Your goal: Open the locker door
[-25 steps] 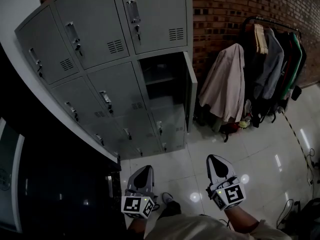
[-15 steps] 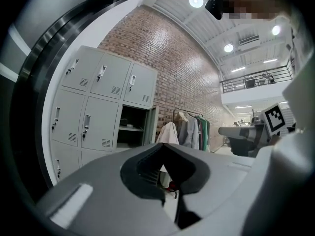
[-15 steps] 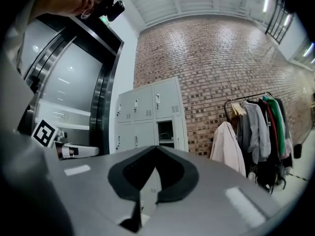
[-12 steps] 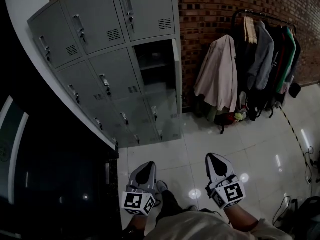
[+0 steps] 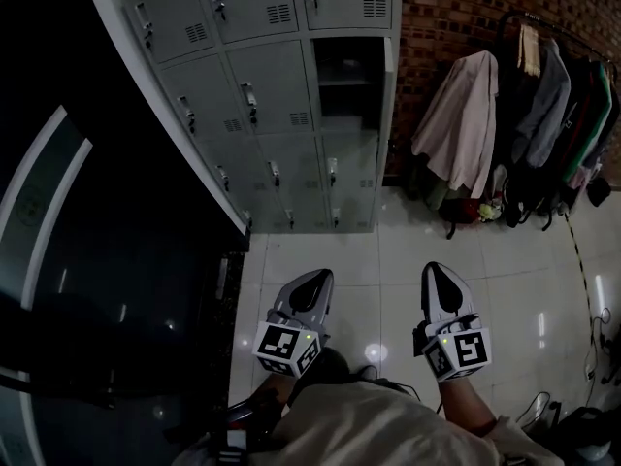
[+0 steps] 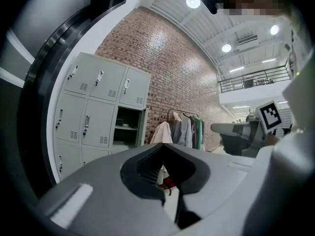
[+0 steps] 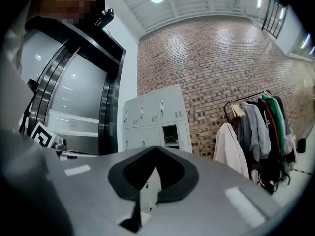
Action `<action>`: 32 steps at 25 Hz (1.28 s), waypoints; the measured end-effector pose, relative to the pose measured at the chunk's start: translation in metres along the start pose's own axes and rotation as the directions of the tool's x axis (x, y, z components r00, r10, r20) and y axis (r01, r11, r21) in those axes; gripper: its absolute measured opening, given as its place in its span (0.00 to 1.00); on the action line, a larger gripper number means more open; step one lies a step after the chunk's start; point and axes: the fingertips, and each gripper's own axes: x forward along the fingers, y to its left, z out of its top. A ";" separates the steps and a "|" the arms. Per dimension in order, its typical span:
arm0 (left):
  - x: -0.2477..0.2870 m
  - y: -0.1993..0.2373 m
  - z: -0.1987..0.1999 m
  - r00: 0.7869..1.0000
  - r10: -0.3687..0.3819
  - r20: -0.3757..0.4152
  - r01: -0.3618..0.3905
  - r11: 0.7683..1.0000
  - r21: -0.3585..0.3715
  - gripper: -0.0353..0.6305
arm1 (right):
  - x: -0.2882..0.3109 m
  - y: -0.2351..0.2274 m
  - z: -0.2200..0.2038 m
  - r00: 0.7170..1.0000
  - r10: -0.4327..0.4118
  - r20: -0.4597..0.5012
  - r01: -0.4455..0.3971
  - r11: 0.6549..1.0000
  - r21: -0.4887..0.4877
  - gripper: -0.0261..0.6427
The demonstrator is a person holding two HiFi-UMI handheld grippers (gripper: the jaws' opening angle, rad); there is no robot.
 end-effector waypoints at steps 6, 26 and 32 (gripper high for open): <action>-0.004 -0.003 0.028 0.999 -0.045 -0.007 0.045 0.998 0.052 0.12 | 0.001 0.021 0.043 0.990 -0.015 0.138 0.011 1.000 0.026 0.04; -0.043 0.016 0.047 1.000 -0.011 0.016 0.011 0.999 0.036 0.12 | -0.008 0.061 0.058 0.998 -0.009 0.061 0.012 0.999 -0.045 0.04; -0.053 0.014 0.050 1.000 -0.013 0.010 0.013 0.999 0.037 0.12 | -0.018 0.064 0.056 0.999 -0.040 0.034 0.041 0.998 -0.043 0.04</action>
